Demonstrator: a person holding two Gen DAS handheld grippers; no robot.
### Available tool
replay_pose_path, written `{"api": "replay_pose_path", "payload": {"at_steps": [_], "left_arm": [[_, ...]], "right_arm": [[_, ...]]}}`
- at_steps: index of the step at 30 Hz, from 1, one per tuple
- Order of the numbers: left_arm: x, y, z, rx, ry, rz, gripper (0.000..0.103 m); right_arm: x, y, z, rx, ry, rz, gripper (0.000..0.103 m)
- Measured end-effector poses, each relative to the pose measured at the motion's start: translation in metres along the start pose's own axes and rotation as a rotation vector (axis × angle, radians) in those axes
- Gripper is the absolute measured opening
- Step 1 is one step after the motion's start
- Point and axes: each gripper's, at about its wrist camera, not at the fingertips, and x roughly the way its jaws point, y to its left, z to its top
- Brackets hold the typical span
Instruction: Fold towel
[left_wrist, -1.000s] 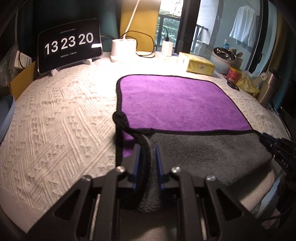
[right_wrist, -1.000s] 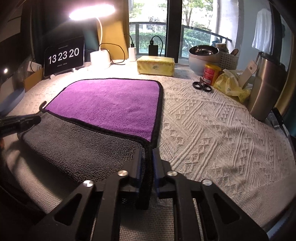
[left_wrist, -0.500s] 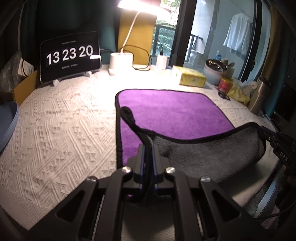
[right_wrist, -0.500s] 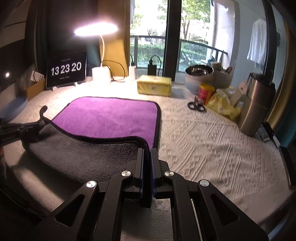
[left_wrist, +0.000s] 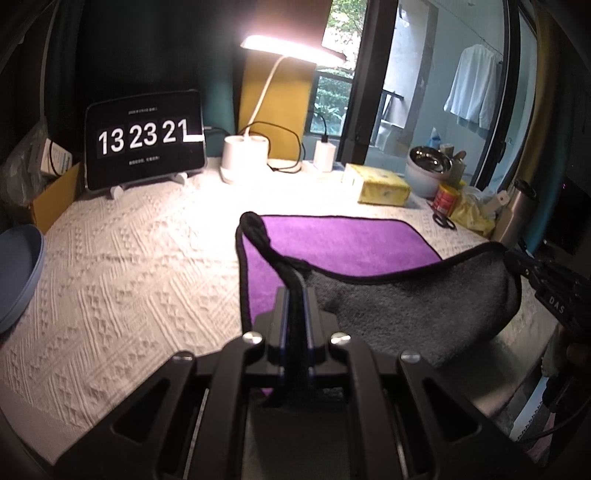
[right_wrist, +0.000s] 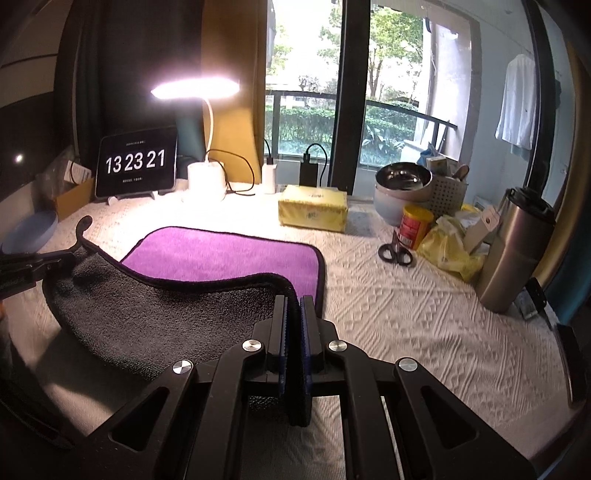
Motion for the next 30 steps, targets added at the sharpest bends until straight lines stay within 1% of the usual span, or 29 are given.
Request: {"api": "replay_pose_path", "payload": {"at_steps": [15, 30], "left_arm": [[0.020, 0.006, 0.029, 0.011, -0.046, 0.027, 0.007], [0.047, 0.008, 0.050, 0.027, -0.072, 0.055, 0.007]], "right_arm": [[0.033, -0.008, 0.033, -0.012, -0.041, 0.014, 0.008], [0.064, -0.014, 0.049, -0.008, -0.040, 0.020, 0.008]]}}
